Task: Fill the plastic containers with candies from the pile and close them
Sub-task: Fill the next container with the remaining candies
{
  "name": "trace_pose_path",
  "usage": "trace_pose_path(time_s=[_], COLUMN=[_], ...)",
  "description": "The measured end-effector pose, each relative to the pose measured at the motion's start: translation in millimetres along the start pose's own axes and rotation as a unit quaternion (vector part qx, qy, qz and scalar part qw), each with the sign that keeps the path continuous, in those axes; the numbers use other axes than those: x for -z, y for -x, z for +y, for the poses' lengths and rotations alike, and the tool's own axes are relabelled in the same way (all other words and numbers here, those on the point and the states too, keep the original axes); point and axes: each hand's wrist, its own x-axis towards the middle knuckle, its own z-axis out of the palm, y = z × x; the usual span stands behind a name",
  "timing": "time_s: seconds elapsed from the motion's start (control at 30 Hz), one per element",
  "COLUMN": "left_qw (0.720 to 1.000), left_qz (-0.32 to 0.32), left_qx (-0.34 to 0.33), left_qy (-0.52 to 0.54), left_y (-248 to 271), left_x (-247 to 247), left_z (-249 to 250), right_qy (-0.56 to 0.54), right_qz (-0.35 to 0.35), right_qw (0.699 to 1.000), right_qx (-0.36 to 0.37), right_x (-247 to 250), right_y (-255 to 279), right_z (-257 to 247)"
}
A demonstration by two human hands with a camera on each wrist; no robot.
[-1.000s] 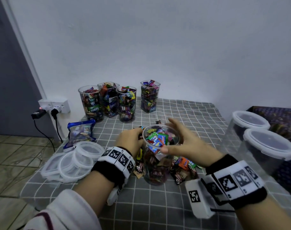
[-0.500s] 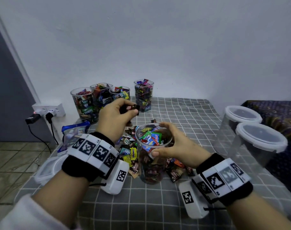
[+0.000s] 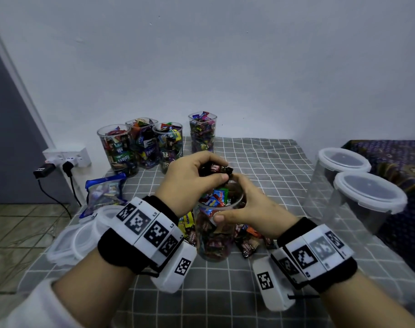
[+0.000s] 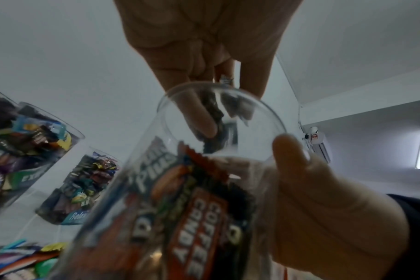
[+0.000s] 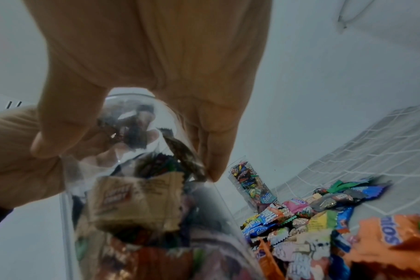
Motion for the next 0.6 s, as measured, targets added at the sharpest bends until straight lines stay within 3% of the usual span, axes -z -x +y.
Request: trace_pose_path(time_s=[0.6], left_qw=[0.993], left_qz=[-0.107], left_qx=[-0.037], left_qy=[-0.025], left_y=[4.2], left_x=[4.6], left_z=[9.9], right_qy=[0.036], right_qz=[0.005], right_qw=[0.999], right_qx=[0.016], right_x=[-0.2], right_y=[-0.1], right_z=[0.0])
